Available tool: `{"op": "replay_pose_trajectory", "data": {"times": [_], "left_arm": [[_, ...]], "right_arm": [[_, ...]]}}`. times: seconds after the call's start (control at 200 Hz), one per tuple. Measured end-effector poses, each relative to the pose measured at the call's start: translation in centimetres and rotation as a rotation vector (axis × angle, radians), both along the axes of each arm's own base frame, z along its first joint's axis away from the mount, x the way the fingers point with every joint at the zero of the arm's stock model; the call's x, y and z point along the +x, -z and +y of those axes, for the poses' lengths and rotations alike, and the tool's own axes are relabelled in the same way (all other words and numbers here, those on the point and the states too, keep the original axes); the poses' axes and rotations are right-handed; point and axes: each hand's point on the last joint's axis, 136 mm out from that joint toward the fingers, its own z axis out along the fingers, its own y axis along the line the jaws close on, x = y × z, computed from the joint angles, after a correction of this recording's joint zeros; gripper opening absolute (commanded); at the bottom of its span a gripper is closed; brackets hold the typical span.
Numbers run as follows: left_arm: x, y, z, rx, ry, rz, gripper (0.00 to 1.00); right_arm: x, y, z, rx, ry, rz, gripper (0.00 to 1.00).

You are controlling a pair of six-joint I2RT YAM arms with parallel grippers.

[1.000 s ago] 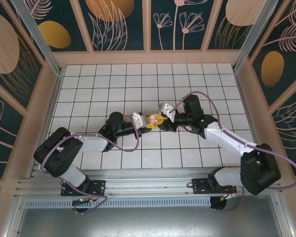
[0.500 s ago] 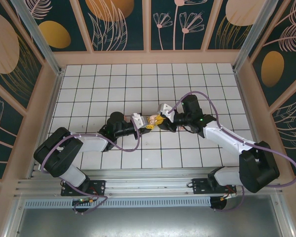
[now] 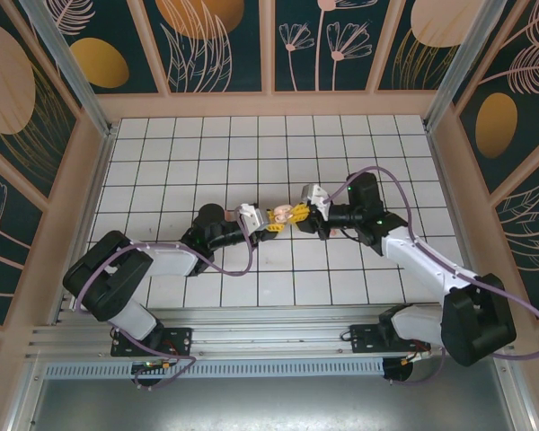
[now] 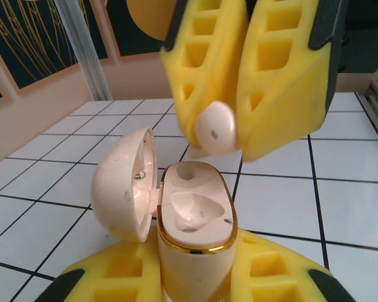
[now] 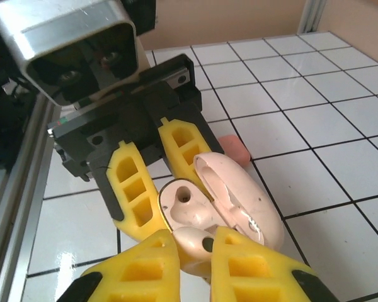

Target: Insert wireless bluetooth earbuds into charging case

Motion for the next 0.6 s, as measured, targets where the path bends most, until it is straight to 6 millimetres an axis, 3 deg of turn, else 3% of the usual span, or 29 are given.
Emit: {"op": "replay_pose_trajectory", "data": {"times": [0.385,0.601], "left_arm": [[0.2,-0.7,-0.1,-0.047,-0.006,0.015,0.15],[0.3,0.1,0.6,-0.037,-0.050,0.042,0.15]], "right_arm": [[-0.2,-2.8,-2.2,0.144,0.044,0.070,0.14],[1.2,-0.5,-3.3,0.118,0.236,0.338,0.14]]}}
